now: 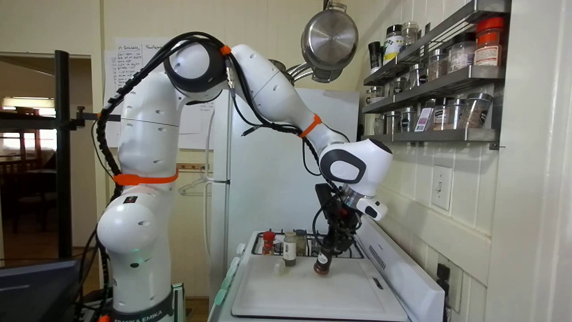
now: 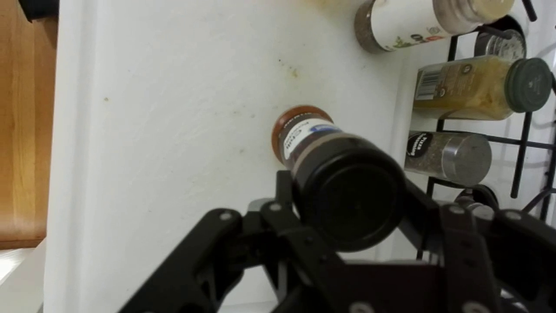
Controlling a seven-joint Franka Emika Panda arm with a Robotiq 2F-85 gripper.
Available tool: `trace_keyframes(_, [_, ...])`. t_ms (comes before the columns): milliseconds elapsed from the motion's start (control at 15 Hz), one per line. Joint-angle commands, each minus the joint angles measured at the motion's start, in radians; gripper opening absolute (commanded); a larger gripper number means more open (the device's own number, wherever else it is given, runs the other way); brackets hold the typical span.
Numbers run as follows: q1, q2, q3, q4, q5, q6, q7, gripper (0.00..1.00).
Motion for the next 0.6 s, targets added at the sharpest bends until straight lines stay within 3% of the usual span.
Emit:
trace_keyframes(0, [-0.006, 0.009, 0.009, 0.023, -0.039, -0.025, 0.048, 0.31])
trace_keyframes(533, [0.01, 0.011, 0.022, 0.034, -0.184, 0.021, 0.189, 0.31])
